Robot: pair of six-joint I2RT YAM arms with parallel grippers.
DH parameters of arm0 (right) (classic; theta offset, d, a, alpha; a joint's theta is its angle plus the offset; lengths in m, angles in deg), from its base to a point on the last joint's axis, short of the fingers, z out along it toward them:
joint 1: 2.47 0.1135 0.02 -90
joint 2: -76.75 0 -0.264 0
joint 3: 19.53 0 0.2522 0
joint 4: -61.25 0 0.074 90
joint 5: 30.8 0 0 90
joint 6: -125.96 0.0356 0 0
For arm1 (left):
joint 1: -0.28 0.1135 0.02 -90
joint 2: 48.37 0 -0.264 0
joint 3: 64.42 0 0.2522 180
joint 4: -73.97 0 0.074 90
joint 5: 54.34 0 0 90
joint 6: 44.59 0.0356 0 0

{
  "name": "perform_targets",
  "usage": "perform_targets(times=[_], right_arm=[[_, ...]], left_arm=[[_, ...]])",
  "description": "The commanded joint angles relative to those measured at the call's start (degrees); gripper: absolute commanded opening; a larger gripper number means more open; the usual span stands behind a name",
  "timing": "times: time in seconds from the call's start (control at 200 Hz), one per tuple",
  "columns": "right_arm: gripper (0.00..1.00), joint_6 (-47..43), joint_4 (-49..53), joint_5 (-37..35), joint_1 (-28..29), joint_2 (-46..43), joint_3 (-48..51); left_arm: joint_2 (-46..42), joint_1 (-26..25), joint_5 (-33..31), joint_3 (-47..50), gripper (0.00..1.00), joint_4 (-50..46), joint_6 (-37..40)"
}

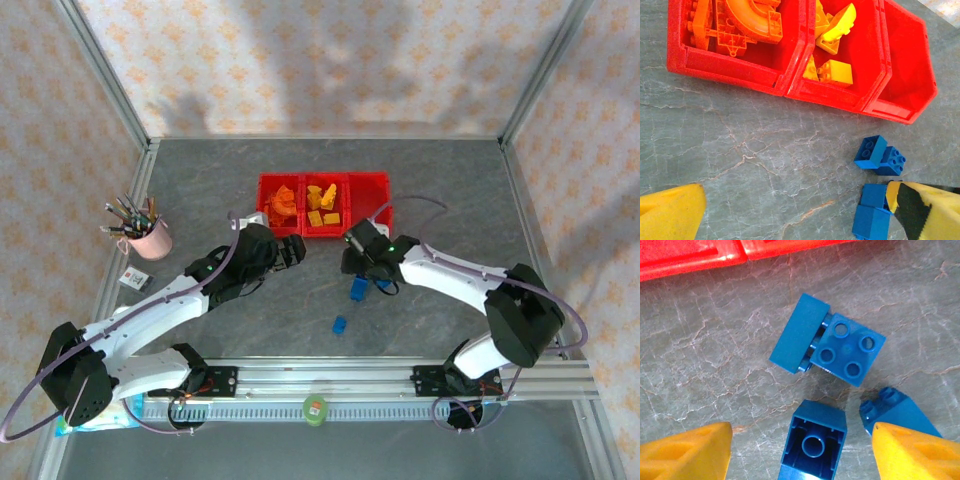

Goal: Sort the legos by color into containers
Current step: Pick up the lego from the center of the table.

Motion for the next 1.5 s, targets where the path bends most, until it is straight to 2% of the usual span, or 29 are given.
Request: perform_targets(times=[0.0,0.566,0.791,1.006,1.191,1.326,1.492], right_arm=[[0.69,2.90,2.57,-3.07,0.51,1.65,-1.04],[0.42,1.78,0.91,-5.85,1.67,9.58,-4.62],[0.32,0.75,1.46,-6.64,1.71,8.41,-5.49],[0.29,-0.86,3.33,-7.64,1.31,3.50,-8.41],[0.29,-4.30,3.60,-6.15,-2.16,1.67,-13.62],[0.29,-7.85,1.42,-6.40,-6.29,3.44,-17.94],[0.29,-11.76,-0.83,-5.69,-11.58,10.12,-25.04]], left_arm=[[-0.15,-0.19,-1.61,0.65,0.99,0.80,-1.07],[-0.77,-0.26,-2.67,1.50,0.99,0.26,-1.51],[-0.77,-0.26,-2.66,1.08,0.99,0.24,-1.51],[-0.69,-0.17,-3.05,-1.45,0.99,-0.79,-0.78],[0.31,0.55,-4.58,-5.82,0.99,-3.01,1.75],[1.70,2.54,-3.26,-7.65,0.99,-2.70,2.86],[4.46,6.02,-0.75,-9.33,0.99,-1.74,3.30]])
